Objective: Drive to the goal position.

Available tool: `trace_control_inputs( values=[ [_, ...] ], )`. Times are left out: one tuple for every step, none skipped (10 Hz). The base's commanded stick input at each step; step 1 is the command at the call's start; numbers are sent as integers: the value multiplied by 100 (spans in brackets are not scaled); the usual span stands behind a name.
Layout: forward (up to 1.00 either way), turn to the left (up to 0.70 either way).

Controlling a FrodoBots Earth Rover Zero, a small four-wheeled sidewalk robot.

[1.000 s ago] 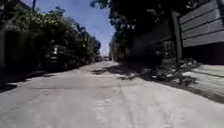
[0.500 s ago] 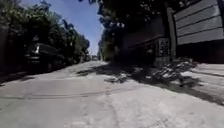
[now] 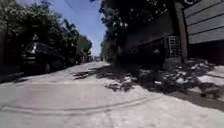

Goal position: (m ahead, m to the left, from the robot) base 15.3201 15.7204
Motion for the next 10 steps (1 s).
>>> trace_control_inputs(
  values=[
    [100, 2],
    [100, 2],
    [100, 2],
    [100, 2],
    [100, 5],
    [100, 29],
    [100, 10],
    [100, 2],
    [100, 2],
    [100, 2]
  ],
)
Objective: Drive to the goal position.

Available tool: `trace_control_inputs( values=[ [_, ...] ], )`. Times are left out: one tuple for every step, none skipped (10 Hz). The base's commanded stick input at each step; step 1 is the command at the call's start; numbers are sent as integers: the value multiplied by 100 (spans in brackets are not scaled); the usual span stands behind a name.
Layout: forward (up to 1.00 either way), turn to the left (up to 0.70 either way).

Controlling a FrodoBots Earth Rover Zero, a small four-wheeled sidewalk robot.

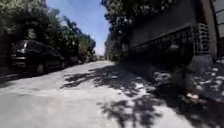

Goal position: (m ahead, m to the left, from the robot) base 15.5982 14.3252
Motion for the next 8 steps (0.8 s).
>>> trace_control_inputs(
  values=[
    [100, 2],
    [100, 2],
    [100, 2],
    [100, 2],
    [100, 2],
    [100, 2],
    [100, 2],
    [100, 2]
  ],
)
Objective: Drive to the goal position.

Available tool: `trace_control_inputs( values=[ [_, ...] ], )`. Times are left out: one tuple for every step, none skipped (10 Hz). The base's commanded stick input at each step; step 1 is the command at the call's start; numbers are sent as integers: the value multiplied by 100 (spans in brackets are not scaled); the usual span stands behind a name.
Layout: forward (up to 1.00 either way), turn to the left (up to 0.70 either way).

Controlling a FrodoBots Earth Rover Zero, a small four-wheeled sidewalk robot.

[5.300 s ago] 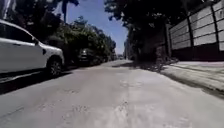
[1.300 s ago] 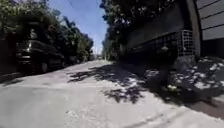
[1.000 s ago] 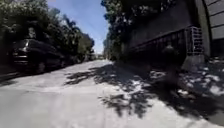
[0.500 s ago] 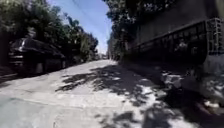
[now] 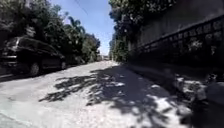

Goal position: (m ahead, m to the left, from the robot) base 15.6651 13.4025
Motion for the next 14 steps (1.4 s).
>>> trace_control_inputs(
  values=[
    [100, 2],
    [100, 2],
    [100, 2],
    [100, 2],
    [100, 2],
    [100, 2],
    [100, 2],
    [100, 2],
    [100, 2],
    [100, 2],
    [100, 2],
    [100, 2],
    [100, 2],
    [100, 2]
  ],
)
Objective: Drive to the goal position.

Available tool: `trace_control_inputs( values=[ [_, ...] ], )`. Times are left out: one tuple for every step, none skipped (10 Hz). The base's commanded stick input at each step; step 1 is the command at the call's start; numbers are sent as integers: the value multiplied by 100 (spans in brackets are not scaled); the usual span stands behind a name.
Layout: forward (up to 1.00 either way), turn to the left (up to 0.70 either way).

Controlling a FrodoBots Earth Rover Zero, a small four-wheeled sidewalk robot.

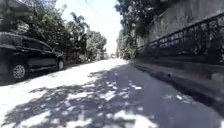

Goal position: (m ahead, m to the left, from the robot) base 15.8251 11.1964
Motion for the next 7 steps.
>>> trace_control_inputs(
  values=[
    [100, 2],
    [100, 2],
    [100, 2],
    [100, 2],
    [100, 2],
    [100, 2],
    [100, 2]
  ],
)
